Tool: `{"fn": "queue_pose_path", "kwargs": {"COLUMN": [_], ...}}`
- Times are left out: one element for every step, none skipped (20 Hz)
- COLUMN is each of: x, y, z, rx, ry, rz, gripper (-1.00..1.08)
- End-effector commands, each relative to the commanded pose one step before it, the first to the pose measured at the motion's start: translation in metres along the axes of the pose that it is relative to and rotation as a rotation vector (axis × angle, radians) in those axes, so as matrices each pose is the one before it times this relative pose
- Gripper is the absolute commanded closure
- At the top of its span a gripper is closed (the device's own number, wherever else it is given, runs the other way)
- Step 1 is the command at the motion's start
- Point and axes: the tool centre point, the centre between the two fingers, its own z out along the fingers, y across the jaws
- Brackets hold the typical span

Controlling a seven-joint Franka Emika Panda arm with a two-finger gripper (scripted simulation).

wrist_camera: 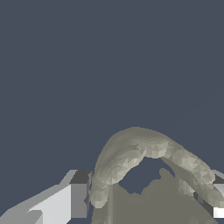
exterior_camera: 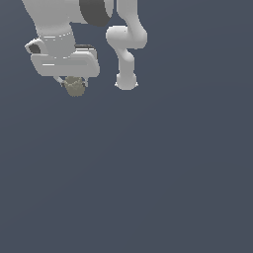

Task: Pick up the object and move it to a goal position.

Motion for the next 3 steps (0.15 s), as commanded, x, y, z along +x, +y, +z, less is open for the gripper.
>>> {"fn": "queue_pose_path", "kwargs": {"x": [-0.00242, -0.00026, -0.0001], "y": [0.00406, 0.00051, 0.00023], "z": [-0.0049, -0.00081, -0.00025], "rx": [0.00005, -0.00048, 0.0], "ry": [-0.00133, -0.00008, 0.0], "rz": [-0.00123, -0.00006, 0.0], "gripper": [1.08, 1.08, 1.08]}}
